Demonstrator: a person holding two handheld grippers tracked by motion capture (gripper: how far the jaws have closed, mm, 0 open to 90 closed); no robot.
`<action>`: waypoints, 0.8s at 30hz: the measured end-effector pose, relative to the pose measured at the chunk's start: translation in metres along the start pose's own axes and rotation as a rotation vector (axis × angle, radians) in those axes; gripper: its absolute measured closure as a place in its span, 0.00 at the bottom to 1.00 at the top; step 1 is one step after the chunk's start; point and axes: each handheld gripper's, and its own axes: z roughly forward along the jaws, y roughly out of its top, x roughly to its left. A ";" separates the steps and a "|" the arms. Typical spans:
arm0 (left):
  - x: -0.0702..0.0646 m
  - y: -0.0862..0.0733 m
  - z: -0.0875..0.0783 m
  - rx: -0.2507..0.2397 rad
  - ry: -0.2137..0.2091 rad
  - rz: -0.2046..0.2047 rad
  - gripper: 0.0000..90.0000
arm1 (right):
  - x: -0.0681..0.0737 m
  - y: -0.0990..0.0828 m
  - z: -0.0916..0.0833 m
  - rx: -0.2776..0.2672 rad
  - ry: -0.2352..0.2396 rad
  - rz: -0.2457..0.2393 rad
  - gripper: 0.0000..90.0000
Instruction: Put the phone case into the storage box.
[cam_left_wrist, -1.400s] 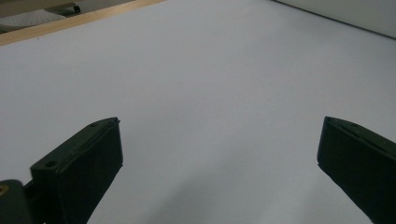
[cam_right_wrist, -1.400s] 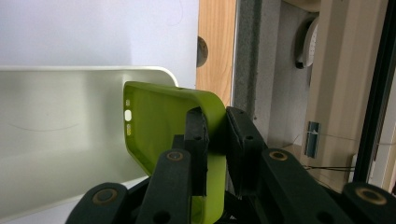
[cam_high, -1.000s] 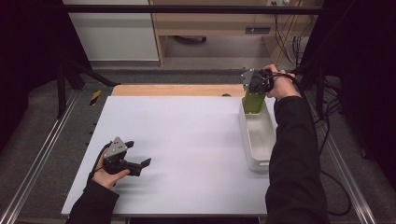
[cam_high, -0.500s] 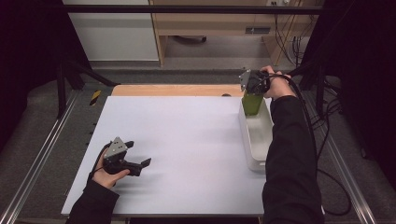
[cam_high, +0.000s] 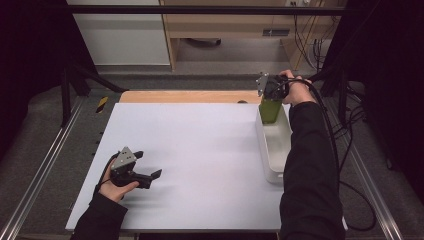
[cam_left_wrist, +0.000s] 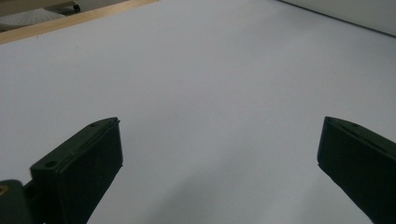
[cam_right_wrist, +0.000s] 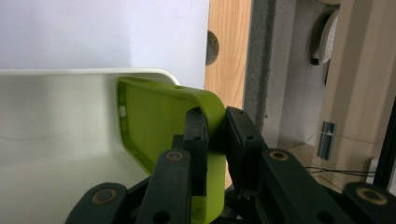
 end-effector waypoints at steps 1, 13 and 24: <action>0.000 0.000 0.000 0.001 0.000 0.000 0.00 | 0.000 0.000 0.000 0.002 -0.005 -0.005 0.88; 0.000 0.000 0.000 0.001 0.001 0.000 0.00 | -0.001 0.000 0.001 0.007 -0.011 0.013 0.84; 0.000 0.000 0.000 0.001 0.001 0.001 0.00 | -0.004 -0.001 -0.003 0.012 -0.052 0.061 0.59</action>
